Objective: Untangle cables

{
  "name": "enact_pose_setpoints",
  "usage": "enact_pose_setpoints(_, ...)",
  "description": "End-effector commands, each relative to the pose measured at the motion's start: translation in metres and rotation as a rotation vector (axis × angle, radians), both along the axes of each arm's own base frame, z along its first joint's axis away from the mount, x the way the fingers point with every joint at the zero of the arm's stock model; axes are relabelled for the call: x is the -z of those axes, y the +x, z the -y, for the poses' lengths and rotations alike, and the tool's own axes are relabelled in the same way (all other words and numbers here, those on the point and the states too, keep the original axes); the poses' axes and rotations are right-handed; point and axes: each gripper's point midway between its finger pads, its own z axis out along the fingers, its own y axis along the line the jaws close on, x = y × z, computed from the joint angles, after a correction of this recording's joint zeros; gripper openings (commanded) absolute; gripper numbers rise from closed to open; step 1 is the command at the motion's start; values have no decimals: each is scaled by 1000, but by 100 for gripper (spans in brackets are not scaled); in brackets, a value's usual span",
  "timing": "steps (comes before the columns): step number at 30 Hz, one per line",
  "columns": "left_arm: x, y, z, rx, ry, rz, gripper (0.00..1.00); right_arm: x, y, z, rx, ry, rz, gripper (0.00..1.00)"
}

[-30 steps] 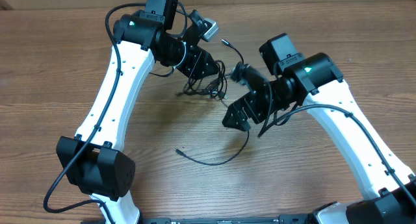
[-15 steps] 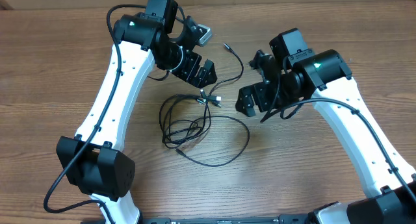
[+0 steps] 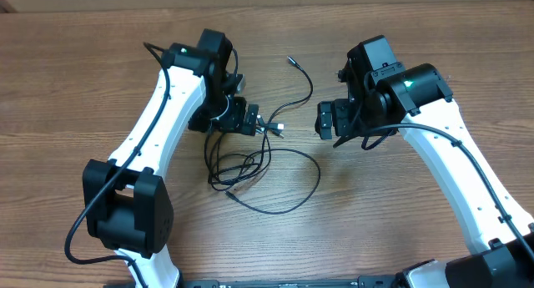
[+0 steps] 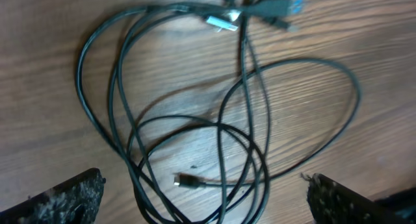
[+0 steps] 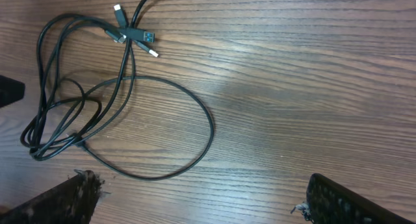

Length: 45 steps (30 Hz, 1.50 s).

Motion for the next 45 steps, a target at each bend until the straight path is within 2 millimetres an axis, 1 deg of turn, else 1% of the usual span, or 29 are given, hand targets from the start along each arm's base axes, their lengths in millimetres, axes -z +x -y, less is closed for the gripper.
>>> enact_pose_setpoints(1, 11, -3, -8, -78, 38, -27, 100, -6, 6, 2, 24, -3, 23, 100)
enact_pose_setpoints(6, 24, -7, -9, -179, 47, -58, 100, -6, 6, 2, 24, -3, 23, 100)
enact_pose_setpoints(9, 30, -14, -11, -203, 59, -88, 99, -6, 6, 2, 24, -3, 22, 100)
enact_pose_setpoints(13, 41, -29, -15, -204, 78, -142, 100, -6, 6, 2, 24, -3, 23, 100)
enact_pose_setpoints(16, 51, -45, -15, -227, 79, -205, 95, -6, 6, 2, 24, -3, 23, 100)
enact_pose_setpoints(17, 54, -50, -15, -227, 79, -222, 91, -6, 6, 2, 24, -2, 23, 100)
enact_pose_setpoints(18, 58, -55, -17, -227, 85, -240, 78, -6, 6, 2, 24, -3, 23, 100)
enact_pose_setpoints(19, 62, -61, -17, -227, 88, -259, 37, -6, 6, 2, 24, -3, 22, 100)
enact_pose_setpoints(20, 65, -66, -17, -228, 87, -278, 5, -6, 6, 2, 24, -3, 22, 100)
enact_pose_setpoints(24, 74, -82, -13, -230, 54, -336, 4, -6, 6, 2, 24, -3, 23, 100)
enact_pose_setpoints(31, 95, -92, -15, -259, 59, -347, 4, -6, 6, 2, 24, -3, 23, 100)
enact_pose_setpoints(34, 101, -97, -13, -260, 39, -357, 4, -6, 6, 2, 24, -3, 23, 100)
enact_pose_setpoints(38, 104, -97, -9, -261, 16, -355, 4, -6, 6, 2, 24, -3, 23, 100)
enact_pose_setpoints(45, 107, -86, -4, -253, -4, -305, 4, -6, 6, 2, 24, -3, 22, 100)
